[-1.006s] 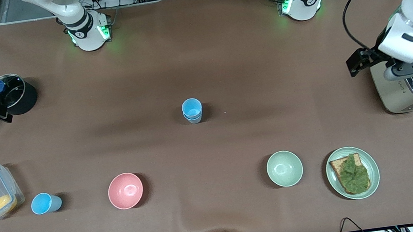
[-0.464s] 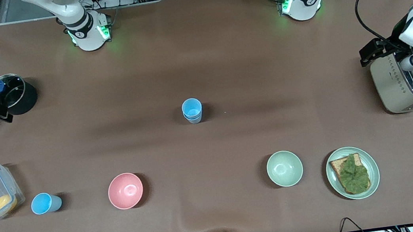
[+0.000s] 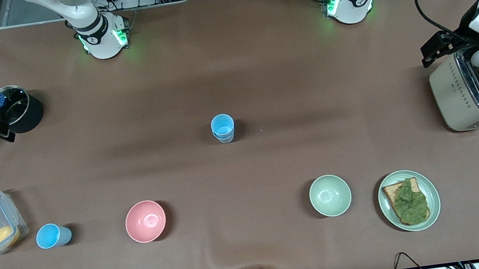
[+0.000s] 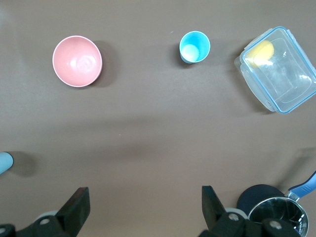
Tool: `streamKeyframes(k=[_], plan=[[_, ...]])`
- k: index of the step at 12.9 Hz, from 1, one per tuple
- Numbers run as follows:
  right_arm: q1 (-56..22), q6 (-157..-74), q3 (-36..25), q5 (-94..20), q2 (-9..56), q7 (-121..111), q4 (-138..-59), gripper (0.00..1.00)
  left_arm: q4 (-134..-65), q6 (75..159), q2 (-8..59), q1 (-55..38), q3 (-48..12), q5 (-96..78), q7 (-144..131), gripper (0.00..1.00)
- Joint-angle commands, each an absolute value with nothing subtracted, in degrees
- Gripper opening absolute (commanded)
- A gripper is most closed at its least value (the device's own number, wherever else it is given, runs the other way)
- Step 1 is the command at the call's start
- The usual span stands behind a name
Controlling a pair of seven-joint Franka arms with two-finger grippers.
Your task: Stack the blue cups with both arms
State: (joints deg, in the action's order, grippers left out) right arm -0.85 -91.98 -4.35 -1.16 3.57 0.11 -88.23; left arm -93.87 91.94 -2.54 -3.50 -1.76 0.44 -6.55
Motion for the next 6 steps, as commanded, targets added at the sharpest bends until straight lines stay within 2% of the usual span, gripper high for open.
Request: streamKeyframes(k=[1, 6], plan=[[-0.5, -91.7, -4.0, -0.7, 3.6, 0.1, -88.2, 1.0, -93.6, 91.8, -2.9, -5.3, 0.8, -0.5, -5.4, 1.0], [-0.4, -91.7, -4.0, -0.7, 3.6, 0.1, -88.2, 1.0, -92.7, 91.6, -2.7, -3.4, -1.1, -0.6, -6.1, 1.0]])
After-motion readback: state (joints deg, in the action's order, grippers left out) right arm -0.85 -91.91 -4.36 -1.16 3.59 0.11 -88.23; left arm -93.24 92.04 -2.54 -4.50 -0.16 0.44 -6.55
